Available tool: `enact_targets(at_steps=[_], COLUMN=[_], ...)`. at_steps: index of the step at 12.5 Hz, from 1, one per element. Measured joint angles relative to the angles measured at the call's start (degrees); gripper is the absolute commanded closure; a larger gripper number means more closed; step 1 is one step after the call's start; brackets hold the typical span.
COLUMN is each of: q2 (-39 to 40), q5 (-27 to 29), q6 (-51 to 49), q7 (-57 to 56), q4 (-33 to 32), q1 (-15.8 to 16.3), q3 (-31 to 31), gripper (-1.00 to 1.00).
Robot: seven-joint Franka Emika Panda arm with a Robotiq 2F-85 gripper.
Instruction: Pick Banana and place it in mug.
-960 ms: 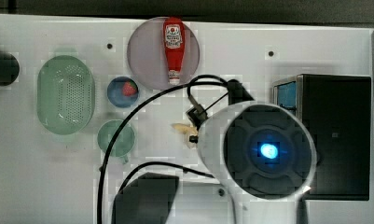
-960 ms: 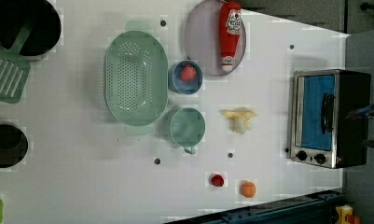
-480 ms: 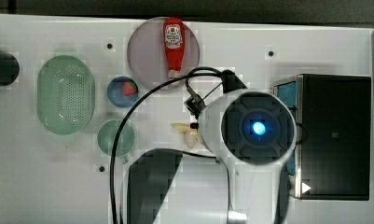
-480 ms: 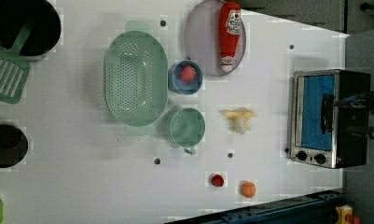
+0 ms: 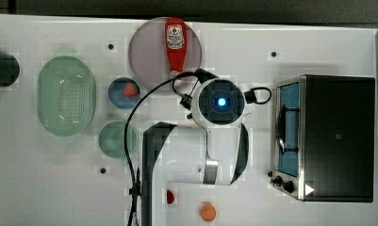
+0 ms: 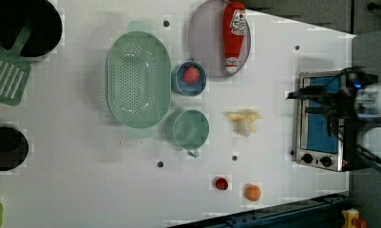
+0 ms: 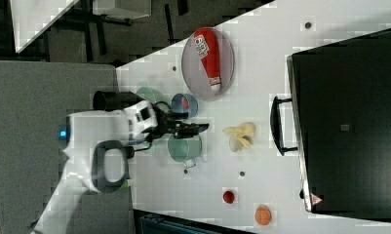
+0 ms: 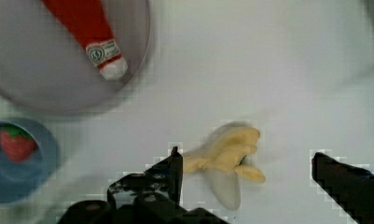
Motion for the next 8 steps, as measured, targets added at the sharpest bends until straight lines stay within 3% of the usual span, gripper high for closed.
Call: enact_targets(at_steps=[2,8], q2=[3.15,16.6], q5=[0.58,-0.34], q6=[3.58,8.17], q7=[-7.9,-15.51], q4=[-2.69,-5.71], q1=[0.27,0.9], q3=[0.12,-0.67], gripper=[-1.0,-1.0])
